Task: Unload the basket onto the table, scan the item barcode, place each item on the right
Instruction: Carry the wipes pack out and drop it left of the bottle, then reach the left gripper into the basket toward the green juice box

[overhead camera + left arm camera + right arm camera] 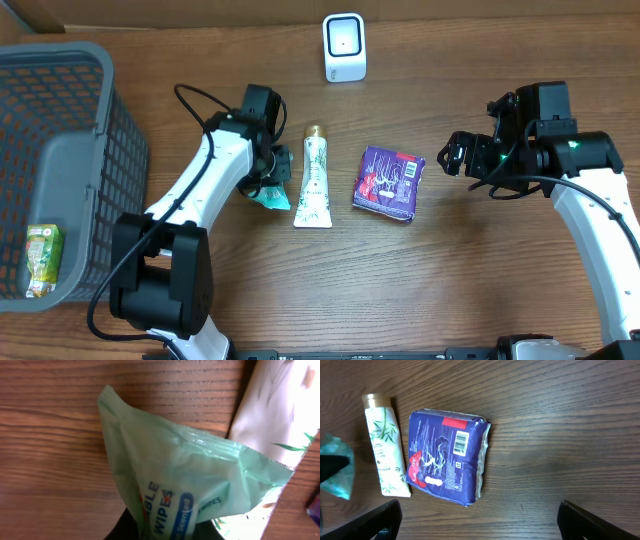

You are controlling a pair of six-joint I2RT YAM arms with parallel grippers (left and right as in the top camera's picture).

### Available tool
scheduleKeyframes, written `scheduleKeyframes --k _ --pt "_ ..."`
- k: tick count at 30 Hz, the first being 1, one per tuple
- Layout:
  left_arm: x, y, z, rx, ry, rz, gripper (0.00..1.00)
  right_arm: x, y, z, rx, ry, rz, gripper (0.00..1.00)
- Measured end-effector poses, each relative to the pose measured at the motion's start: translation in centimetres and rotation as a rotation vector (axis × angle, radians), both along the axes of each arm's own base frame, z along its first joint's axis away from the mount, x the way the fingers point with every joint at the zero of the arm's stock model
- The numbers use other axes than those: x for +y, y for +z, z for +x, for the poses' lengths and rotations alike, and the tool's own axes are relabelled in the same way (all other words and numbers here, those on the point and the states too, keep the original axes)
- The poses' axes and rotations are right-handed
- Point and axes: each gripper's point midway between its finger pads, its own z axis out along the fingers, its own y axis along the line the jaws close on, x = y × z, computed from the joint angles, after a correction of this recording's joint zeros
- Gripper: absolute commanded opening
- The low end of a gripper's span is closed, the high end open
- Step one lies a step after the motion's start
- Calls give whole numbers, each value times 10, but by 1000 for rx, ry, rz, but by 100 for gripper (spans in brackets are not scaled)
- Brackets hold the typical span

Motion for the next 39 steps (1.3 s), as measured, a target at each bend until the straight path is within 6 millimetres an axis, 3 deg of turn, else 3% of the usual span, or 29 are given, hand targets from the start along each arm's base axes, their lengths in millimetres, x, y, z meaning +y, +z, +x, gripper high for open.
scheduleKeyframes --k 3,5,12,15,19,22,24,27,29,32,35,39 --pt "-4 -5 1 -8 9 -28 47 0 0 0 -2 0 0 100" --pt "-10 -4 4 -18 9 -58 57 0 0 1 -3 0 1 100" --pt "-21 -2 2 -5 -7 -125 59 0 0 0 -2 0 0 100" --pt "-16 11 2 7 9 -133 59 0 0 -1 4 0 0 100" --pt "5 88 30 -113 45 -154 59 0 -1 -2 9 0 0 100" --pt "29 173 43 -294 46 -143 63 0 -1 -2 9 0 0 100" --pt "50 231 34 -420 51 -95 69 0 -1 -2 9 1 0 100" --pt "79 292 3 -535 82 -10 82 0 -1 -2 11 0 0 100" --pt "98 313 -16 -575 119 40 93 0 -1 -2 11 0 -1 100" --pt "140 327 -46 -584 188 139 95 0 -1 -1 6 0 0 100" --pt "183 325 -65 -548 273 222 91 0 0 -1 3 1 0 100" --pt "236 316 -79 -495 435 276 93 0 0 -1 5 0 0 100"
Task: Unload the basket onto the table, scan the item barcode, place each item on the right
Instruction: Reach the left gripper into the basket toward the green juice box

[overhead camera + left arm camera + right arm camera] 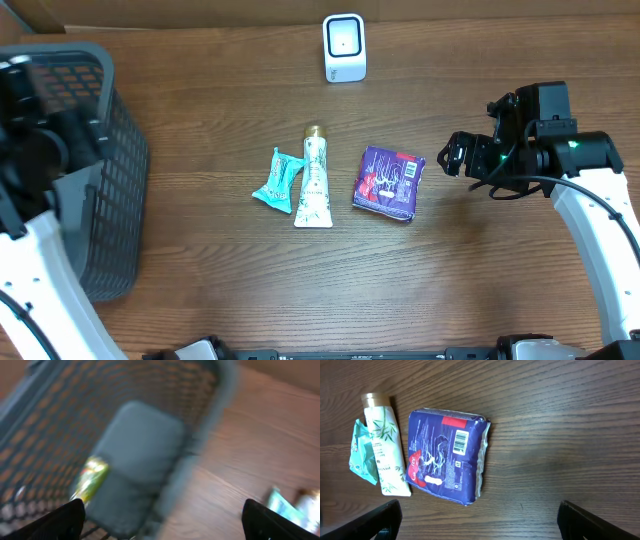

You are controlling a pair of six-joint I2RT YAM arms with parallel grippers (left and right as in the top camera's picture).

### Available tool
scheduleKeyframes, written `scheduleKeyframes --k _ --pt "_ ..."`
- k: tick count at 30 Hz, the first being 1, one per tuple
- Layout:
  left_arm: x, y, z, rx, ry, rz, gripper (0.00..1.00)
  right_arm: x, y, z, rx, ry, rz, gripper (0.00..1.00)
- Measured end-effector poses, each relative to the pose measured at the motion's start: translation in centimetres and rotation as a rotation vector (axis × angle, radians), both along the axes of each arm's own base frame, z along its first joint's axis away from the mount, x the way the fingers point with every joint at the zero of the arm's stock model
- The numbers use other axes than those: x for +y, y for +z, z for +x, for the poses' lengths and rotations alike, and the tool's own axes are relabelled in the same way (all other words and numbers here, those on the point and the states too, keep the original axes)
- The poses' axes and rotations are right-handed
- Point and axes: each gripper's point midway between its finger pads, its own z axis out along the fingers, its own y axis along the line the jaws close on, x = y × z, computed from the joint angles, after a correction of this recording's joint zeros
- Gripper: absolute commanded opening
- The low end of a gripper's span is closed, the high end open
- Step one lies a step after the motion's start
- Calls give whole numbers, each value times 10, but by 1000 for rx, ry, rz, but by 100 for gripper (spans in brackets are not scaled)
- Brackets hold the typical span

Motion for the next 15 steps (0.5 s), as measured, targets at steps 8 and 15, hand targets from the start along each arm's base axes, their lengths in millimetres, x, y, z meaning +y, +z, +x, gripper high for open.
scheduleKeyframes --k 8,15 --pt "60 -47 -21 98 243 -94 92 0 2 4 -20 0 1 100" --pt "84 -123 -25 198 337 -189 86 0 1 3 -11 0 1 100"
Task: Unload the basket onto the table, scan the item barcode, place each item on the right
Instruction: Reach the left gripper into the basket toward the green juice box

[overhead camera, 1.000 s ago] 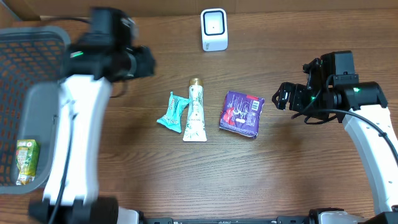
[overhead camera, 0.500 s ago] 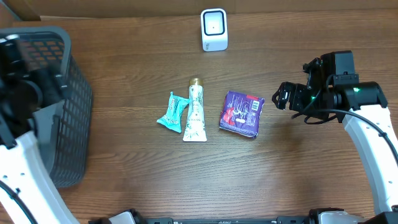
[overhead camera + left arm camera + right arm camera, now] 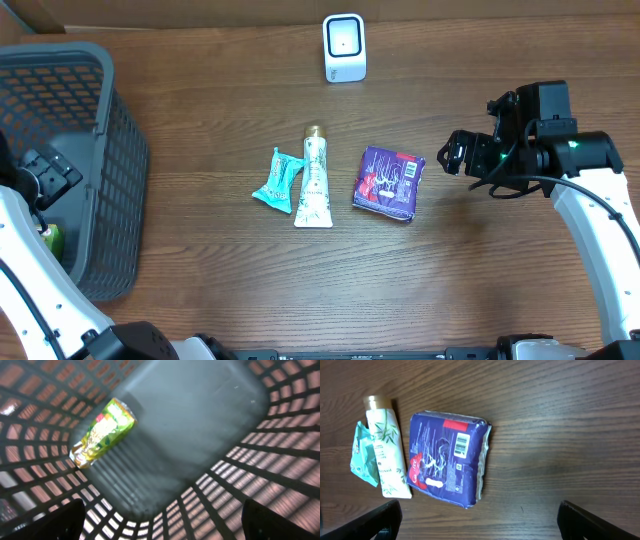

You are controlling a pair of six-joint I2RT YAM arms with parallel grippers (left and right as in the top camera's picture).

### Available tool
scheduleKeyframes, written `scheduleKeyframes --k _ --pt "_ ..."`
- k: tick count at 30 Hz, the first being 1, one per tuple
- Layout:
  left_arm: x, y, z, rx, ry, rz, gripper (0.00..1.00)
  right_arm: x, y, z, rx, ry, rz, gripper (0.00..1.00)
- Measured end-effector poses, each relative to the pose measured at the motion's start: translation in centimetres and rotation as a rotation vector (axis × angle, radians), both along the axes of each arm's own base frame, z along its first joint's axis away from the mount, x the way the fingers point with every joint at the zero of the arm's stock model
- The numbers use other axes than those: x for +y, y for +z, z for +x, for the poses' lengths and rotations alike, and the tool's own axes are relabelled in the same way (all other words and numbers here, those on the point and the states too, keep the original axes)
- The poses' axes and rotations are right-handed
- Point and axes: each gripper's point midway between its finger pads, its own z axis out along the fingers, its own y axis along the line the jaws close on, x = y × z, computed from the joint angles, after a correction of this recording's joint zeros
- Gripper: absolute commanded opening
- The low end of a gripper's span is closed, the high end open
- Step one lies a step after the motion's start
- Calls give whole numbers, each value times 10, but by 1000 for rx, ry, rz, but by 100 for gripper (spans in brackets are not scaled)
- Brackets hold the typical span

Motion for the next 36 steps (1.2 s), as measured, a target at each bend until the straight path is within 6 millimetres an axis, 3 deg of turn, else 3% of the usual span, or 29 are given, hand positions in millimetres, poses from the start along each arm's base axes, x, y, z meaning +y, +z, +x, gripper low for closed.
scheduleKeyframes --k 8,11,16,27,36 --pt "25 -48 16 -54 1 24 91 0 -2 -5 23 0 -1 100" --pt "29 -72 23 -46 -70 56 95 0 -2 -4 17 0 -1 100" --pt "33 -95 28 -1 -235 123 96 0 0 -1 4 0 0 100" --pt "38 -124 15 140 -428 210 98 0 0 0 0 0 0 100" --pt "66 -139 -3 158 -399 237 97 0 0 0 2 0 0 100"
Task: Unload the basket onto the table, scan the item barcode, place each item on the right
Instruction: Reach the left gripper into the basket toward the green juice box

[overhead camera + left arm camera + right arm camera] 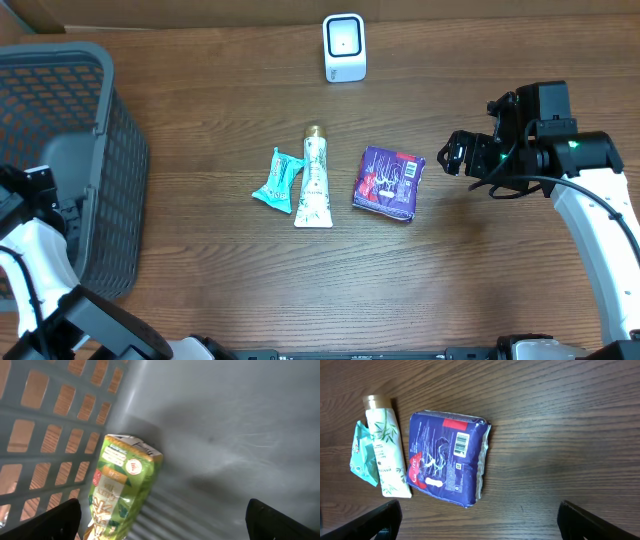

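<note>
A green juice carton (121, 491) lies on the grey floor of the dark mesh basket (110, 130) at the table's left. My left gripper (161, 529) is down inside the basket, open, close above the carton, which lies toward its left fingertip (57, 521). The white barcode scanner (345, 47) stands at the far middle of the table. My right gripper (482, 525) hovers open to the right of the purple pack (447, 460), holding nothing.
A teal wipes pack (278, 181), a white bamboo-print tube (313, 178) and the purple pack (390, 182) lie in a row mid-table. The basket's walls (65, 420) stand close round my left gripper. Bare wood lies between the purple pack and my right arm (585, 190).
My left gripper has come lower into the basket, and the green carton now fills much more of its view. The right arm and the table items have not moved.
My left gripper was at the teal wipes pack beside the tube. Then the pack lay on the table and the gripper was open over the basket's rim. Then it looked down into the basket at the green carton, and now it is close above it.
</note>
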You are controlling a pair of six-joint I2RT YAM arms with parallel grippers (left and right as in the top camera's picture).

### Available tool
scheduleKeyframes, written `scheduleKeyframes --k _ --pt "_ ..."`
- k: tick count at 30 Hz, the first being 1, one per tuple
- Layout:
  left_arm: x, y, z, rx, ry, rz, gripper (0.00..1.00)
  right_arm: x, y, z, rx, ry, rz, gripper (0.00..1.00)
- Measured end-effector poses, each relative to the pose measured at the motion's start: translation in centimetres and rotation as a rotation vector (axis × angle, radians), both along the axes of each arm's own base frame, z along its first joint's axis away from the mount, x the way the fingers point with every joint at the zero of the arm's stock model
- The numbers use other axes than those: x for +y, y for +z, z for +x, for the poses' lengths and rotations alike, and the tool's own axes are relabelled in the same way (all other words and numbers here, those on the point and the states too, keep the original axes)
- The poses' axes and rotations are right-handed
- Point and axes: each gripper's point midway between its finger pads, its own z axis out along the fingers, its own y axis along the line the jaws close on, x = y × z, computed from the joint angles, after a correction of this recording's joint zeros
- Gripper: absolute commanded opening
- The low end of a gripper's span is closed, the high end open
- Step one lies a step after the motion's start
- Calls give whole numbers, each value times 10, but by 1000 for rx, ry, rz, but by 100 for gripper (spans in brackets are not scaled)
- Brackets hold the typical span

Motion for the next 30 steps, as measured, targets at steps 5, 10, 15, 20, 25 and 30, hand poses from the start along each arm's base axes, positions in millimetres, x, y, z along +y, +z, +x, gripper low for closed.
scheduleKeyframes --k 5,10,15,20,25,30 --pt "6 -17 -2 -20 1 -60 98 0 -1 -3 14 0 -1 100" --pt "7 -29 4 -27 -36 -86 98 0 -3 -7 32 0 -2 100" --pt "19 -26 12 -60 -64 -40 93 -1 -3 -8 36 0 -3 100" --pt "32 -22 5 -42 -84 13 87 -1 -4 -9 41 0 -3 100" --pt "44 -22 -10 -3 -63 39 88 -1 -4 -10 46 0 -3 100" --pt "53 -21 -24 9 -33 49 87 -1 -5 -12 56 -1 -4 100"
